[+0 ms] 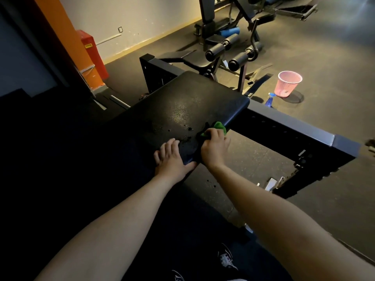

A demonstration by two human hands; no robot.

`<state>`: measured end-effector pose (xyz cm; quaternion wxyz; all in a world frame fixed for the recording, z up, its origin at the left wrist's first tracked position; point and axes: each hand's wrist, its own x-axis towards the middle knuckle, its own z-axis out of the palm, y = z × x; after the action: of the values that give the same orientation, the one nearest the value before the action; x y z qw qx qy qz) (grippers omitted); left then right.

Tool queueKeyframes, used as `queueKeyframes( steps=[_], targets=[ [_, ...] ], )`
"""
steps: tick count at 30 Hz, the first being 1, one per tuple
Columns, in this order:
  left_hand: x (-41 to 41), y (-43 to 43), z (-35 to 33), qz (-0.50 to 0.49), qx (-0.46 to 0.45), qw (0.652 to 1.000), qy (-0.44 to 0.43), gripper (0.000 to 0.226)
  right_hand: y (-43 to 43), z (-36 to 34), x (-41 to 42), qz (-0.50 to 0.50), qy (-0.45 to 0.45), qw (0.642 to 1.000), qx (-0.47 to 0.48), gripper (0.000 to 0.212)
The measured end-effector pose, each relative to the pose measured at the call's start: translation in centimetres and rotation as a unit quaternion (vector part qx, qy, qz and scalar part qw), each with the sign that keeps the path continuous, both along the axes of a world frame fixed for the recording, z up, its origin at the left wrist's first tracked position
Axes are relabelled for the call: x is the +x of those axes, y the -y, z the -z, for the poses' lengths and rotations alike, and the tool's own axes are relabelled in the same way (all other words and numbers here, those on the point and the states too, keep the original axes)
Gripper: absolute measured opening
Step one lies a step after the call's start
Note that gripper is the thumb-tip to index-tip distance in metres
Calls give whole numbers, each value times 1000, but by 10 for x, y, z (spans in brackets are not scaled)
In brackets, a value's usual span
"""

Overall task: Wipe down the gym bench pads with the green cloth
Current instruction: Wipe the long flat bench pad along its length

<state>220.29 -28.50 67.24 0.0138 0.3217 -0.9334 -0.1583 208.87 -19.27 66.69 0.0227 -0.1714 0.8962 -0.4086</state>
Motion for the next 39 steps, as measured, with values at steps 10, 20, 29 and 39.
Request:
queueKeyframes(
  steps=[10,20,29,39],
  targets=[
    [-1,-4,-6,-7,-3,999,45,94,-22,22,34,-45,69,985,-154,22],
    [-3,-13,-9,-16,-16,997,71,93,-25,17,33,-22,75,988,-136,21],
    [-11,-1,-25,6,-14,994,111,92,-24,-9,-17,-119,-46,989,-71,29],
    [2,14,-17,-86,28,987,132,103,3,-29,1,-247,-100,962,65,29]
  ],
)
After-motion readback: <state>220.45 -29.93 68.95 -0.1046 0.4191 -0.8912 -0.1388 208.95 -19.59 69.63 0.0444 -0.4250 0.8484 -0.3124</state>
